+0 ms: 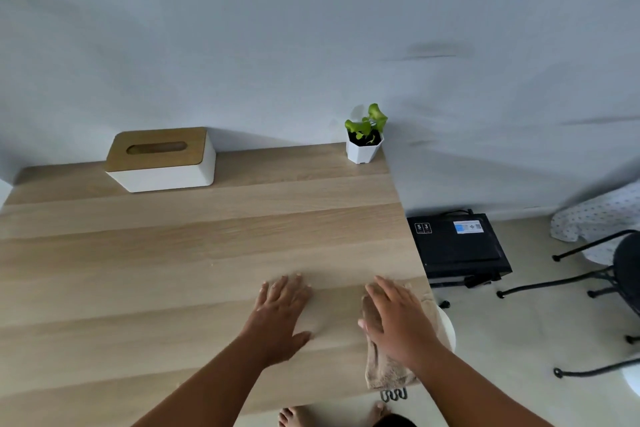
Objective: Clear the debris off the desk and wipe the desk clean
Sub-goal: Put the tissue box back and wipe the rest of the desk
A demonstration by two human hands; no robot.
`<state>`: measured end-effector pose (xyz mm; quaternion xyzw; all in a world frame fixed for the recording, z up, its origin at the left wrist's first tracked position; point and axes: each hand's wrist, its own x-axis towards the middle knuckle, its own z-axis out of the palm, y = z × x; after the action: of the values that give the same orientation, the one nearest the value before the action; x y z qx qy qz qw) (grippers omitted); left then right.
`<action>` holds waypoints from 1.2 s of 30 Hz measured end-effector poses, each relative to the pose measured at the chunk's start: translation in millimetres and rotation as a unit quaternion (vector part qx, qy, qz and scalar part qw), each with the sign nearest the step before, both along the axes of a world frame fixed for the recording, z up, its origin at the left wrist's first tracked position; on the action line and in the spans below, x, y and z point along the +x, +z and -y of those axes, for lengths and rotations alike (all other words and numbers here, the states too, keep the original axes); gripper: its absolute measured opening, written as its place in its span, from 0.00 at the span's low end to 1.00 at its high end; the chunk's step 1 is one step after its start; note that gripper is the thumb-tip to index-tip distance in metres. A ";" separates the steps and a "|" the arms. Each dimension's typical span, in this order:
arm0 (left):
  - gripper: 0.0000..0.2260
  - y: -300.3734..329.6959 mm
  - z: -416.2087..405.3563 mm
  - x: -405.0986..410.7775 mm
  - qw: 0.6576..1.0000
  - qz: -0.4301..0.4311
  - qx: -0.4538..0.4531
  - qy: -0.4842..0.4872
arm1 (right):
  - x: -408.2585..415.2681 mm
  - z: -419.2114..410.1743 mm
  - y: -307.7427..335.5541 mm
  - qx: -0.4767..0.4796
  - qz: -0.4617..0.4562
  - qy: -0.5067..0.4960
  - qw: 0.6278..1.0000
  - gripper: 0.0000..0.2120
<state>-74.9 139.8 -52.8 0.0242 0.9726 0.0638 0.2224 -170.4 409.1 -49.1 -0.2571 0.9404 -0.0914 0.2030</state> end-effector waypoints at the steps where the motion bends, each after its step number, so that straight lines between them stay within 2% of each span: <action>1: 0.40 2.3 6.7 -5.3 1.000 0.000 0.001 0.005 | -2.5 7.8 2.4 -0.015 0.009 -0.023 1.000 0.36; 8: 0.39 -1.6 68.1 -29.2 0.999 -0.029 -0.023 0.025 | -50.7 41.6 15.0 -0.107 0.037 -0.143 0.983 0.39; 12: 0.39 -13.2 113.3 -32.4 0.993 -0.100 0.001 0.070 | -92.8 56.4 21.3 -0.157 0.047 -0.193 0.968 0.40; 14: 0.39 -23.1 128.9 -38.9 0.991 -0.107 -0.002 0.081 | -117.8 64.7 22.3 -0.174 0.051 -0.205 0.962 0.40; 19: 0.41 -39.0 145.3 -57.8 0.976 -0.149 0.000 0.159 | -168.4 85.8 20.2 -0.211 0.041 -0.233 0.948 0.41; 24: 0.41 -54.1 143.9 -57.7 0.966 -0.196 0.005 0.170 | -211.6 109.8 13.8 -0.242 0.032 -0.269 0.932 0.44; 30: 0.42 -61.0 149.3 -56.4 0.963 -0.212 -0.002 0.167 | -257.1 134.9 10.3 -0.288 0.018 -0.298 0.910 0.52; 36: 0.42 -59.5 149.5 -56.2 0.961 -0.220 0.002 0.166 | -301.5 147.1 6.4 -0.341 -0.005 -0.370 0.864 0.63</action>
<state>-131.1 -9.7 -112.2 -0.1240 0.9877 0.0950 -0.0108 -472.0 261.9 -42.8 0.0557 0.8777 -0.4734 0.0498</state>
